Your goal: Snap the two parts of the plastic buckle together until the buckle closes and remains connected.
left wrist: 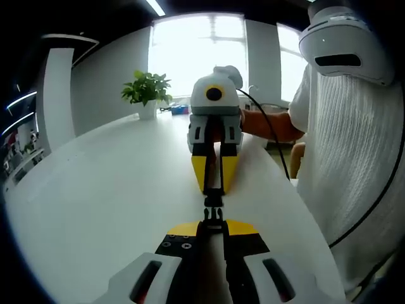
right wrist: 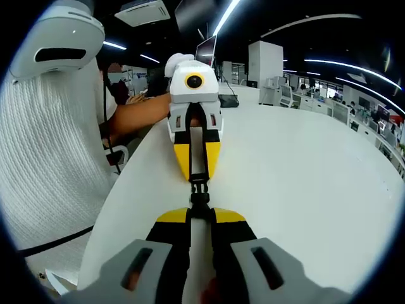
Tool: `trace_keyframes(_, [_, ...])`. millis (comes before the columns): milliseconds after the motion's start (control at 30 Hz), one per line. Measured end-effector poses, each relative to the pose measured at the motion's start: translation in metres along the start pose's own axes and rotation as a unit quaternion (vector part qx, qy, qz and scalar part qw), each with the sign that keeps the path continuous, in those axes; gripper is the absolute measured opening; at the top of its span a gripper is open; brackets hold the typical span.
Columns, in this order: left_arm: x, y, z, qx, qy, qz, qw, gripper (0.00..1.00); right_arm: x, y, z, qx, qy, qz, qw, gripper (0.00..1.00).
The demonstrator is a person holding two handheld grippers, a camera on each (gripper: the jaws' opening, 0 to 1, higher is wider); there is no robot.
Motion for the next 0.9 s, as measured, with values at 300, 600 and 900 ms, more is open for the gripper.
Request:
trace_keyframes(300, [0.0003,-0.0003,0.0011,0.006,0.002,0.005,1.0,0.12,0.0043,0.0011,0.0002,0.003,-0.002,-0.001,1.0,0.13])
trace_keyframes(600, [0.0007,-0.0018,0.0028,0.006,0.004,0.006,1.0,0.12,0.0043,0.0002,0.0005,0.003,-0.005,-0.003,1.0,0.13])
trace_keyframes(900, [0.0011,-0.0017,0.0037,0.011,0.004,0.011,0.9999,0.11,0.002,-0.0009,0.0046,0.005,-0.008,-0.005,0.9999,0.12])
Point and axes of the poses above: the point that each gripper's makers call its tool centre point, and the gripper's own axes: z roughly forward along the fingers, x roughly to its right, y roughly out of its underside, the point moved 9 cm from there along -z, roughly backward along the fingers, and after that the axes turned 7 degrees about -x, right-handed, at the moved point
